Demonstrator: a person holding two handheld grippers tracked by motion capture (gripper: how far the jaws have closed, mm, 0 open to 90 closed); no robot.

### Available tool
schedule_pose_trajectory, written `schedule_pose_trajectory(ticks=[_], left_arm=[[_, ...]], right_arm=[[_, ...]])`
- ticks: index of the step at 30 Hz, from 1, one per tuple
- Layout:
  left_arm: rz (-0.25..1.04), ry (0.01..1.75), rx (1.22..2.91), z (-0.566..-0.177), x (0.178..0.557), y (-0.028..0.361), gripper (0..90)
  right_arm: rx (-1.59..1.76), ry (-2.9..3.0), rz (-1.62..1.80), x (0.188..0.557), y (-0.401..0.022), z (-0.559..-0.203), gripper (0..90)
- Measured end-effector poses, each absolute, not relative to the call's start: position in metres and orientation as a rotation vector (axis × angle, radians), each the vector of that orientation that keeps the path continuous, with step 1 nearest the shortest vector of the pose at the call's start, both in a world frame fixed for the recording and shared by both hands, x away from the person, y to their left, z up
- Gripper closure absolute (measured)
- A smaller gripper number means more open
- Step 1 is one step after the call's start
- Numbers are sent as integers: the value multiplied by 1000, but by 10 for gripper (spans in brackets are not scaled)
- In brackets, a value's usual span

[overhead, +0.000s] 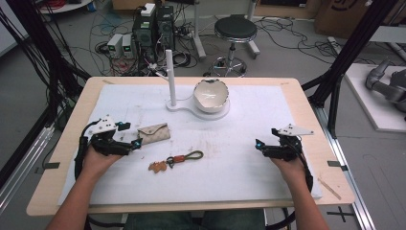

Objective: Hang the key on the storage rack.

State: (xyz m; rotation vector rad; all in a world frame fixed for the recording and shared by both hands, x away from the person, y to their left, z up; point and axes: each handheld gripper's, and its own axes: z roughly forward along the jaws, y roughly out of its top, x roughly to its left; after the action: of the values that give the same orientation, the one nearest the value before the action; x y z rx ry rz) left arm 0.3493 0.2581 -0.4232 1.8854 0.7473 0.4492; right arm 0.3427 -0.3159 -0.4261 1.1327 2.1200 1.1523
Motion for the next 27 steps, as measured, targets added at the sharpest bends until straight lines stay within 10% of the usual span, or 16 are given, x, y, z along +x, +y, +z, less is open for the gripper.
schedule_pose_trajectory(ticks=[27], left_arm=[[370,629,1929,-420,348,219,163]], right_arm=[[1154,2115,1140,335,-326,-428,176]])
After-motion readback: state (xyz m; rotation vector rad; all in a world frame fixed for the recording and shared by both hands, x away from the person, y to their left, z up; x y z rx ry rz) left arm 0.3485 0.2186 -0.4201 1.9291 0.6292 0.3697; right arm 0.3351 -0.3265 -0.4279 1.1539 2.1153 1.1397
